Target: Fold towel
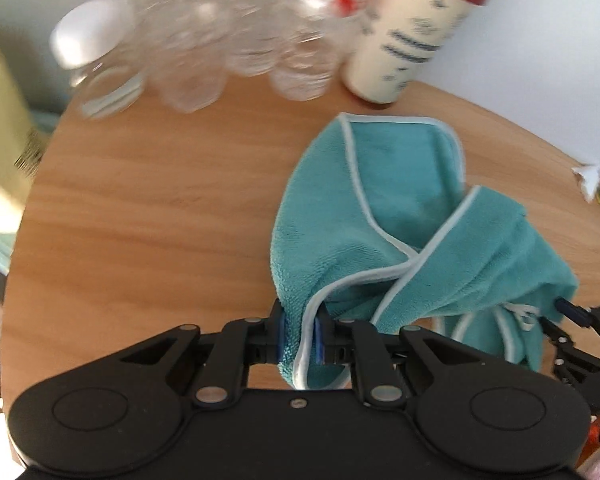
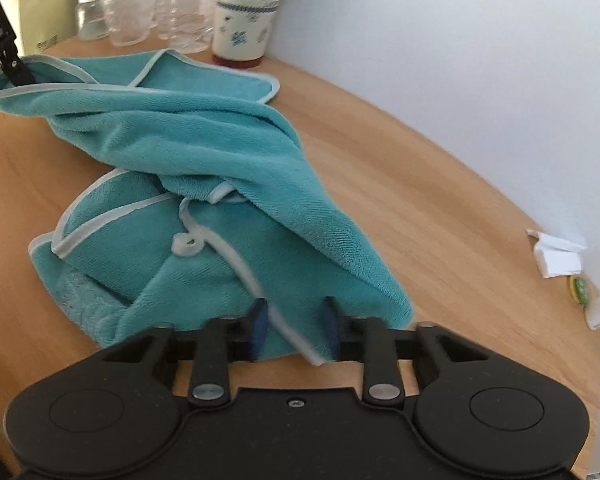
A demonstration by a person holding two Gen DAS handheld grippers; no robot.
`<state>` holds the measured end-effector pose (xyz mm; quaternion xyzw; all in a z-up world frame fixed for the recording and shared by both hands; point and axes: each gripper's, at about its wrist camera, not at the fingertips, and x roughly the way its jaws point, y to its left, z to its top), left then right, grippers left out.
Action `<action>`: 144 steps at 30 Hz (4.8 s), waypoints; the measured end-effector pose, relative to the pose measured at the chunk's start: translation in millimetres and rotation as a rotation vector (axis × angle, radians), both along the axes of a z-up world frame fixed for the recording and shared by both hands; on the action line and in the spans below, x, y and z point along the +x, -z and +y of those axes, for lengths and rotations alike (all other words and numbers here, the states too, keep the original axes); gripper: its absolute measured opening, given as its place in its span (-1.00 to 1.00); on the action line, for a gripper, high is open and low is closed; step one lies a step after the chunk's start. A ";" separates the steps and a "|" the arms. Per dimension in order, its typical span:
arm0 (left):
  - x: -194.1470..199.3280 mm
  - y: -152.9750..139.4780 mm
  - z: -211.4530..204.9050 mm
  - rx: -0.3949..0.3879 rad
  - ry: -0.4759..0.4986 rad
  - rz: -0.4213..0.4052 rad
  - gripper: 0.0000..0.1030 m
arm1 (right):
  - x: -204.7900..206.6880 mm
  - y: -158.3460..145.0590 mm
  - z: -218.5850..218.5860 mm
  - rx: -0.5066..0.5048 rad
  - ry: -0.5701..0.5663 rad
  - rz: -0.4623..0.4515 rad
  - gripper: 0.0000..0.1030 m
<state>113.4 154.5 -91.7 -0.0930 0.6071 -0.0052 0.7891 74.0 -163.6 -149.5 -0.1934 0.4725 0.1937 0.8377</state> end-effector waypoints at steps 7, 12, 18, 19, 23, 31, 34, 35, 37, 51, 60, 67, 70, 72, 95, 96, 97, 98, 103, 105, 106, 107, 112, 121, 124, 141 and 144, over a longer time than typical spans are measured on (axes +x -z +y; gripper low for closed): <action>-18.9 13.1 21.6 0.000 -0.059 0.034 -0.75 | -16.0 -42.8 -10.6 0.122 -0.039 -0.011 -0.82; -25.3 15.2 25.1 -0.019 -0.079 0.051 -0.74 | -0.3 -46.5 -20.7 0.111 -0.021 -0.063 -0.19; -23.4 19.4 29.0 -0.030 -0.069 0.065 -0.73 | 40.2 -31.9 -43.0 0.139 0.044 -0.044 -0.11; -22.5 19.3 29.3 -0.031 -0.065 0.069 -0.72 | 47.9 -24.3 -43.7 0.123 0.028 -0.017 -0.11; -16.8 20.3 30.9 -0.027 -0.048 0.071 -0.72 | 64.5 -4.1 -42.6 0.025 -0.016 0.007 -0.13; -12.3 19.5 29.5 -0.010 -0.036 0.047 -0.73 | 86.4 -4.8 -61.1 0.238 0.132 0.032 -0.85; -10.9 18.0 25.5 0.008 -0.056 0.062 -0.73 | 86.6 -27.7 -66.4 0.298 0.181 -0.038 -0.86; -10.4 16.0 22.3 0.010 -0.061 0.066 -0.73 | 85.0 -37.7 -67.2 0.296 0.180 -0.071 -0.86; -9.7 3.1 12.9 -0.016 -0.063 0.015 -0.76 | 81.5 -68.3 -65.3 0.268 0.155 -0.166 -0.87; -31.9 -21.7 -13.0 0.057 -0.080 -0.086 -0.77 | -33.7 -114.4 -46.7 0.057 -0.121 -0.217 -0.87; -78.3 34.2 -20.0 0.115 -0.014 0.076 -0.64 | -69.5 -37.0 -52.1 -0.030 -0.107 0.041 -0.40; -69.7 8.6 -16.9 0.086 0.003 0.017 -0.34 | -30.2 -60.0 -80.4 0.026 0.084 -0.027 -0.18; -59.3 -4.6 -18.1 0.058 0.010 -0.012 -0.20 | 2.3 -64.2 -88.5 0.052 0.202 -0.061 -0.16; -48.3 -9.2 -21.9 0.047 0.026 -0.025 -0.17 | 24.6 -67.7 -96.8 0.077 0.274 -0.090 -0.10; 69.1 24.9 -66.1 0.140 0.245 0.014 -0.22 | 204.4 -0.1 -134.4 0.043 0.351 0.111 -0.04; 69.8 25.7 -68.3 0.144 0.263 0.015 -0.21 | 208.1 3.2 -136.2 0.055 0.346 0.135 -0.04; 71.2 27.8 -71.8 0.174 0.280 0.021 -0.21 | 211.9 7.4 -138.2 0.073 0.342 0.169 -0.04; 73.2 29.9 -74.5 0.208 0.290 0.024 -0.22 | 213.9 9.9 -139.0 0.080 0.339 0.183 -0.04; 80.5 38.0 -69.8 0.197 0.269 0.052 -0.43 | 220.6 12.3 -139.3 0.171 0.267 0.253 -0.76; 82.1 38.0 -70.5 0.225 0.278 0.055 -0.68 | 220.3 11.1 -136.9 0.167 0.234 0.250 -0.80; 83.1 37.8 -69.7 0.233 0.278 0.055 -0.72 | 220.3 10.4 -136.3 0.154 0.231 0.237 -0.82; 83.7 37.7 -68.3 0.240 0.274 0.053 -0.77 | 220.4 7.4 -136.3 0.157 0.232 0.219 -0.82; 82.7 36.3 -54.6 0.254 0.206 0.039 -0.88 | 213.9 -36.6 -132.8 0.244 0.225 0.054 -0.83; 62.8 32.3 -9.3 0.338 0.061 0.050 -0.88 | 149.3 -151.6 -136.5 0.287 0.095 -0.325 -0.83; 52.5 29.5 7.8 0.359 0.015 0.055 -0.88 | 113.6 -163.6 -150.5 0.239 0.078 -0.353 -0.83; 13.1 20.3 27.3 0.394 -0.079 0.101 -0.88 | -77.0 -78.2 -192.1 0.128 0.216 -0.026 -0.82; 12.9 17.1 27.8 0.383 -0.090 0.095 -0.86 | -97.5 -64.8 -192.8 0.078 0.180 0.033 -0.78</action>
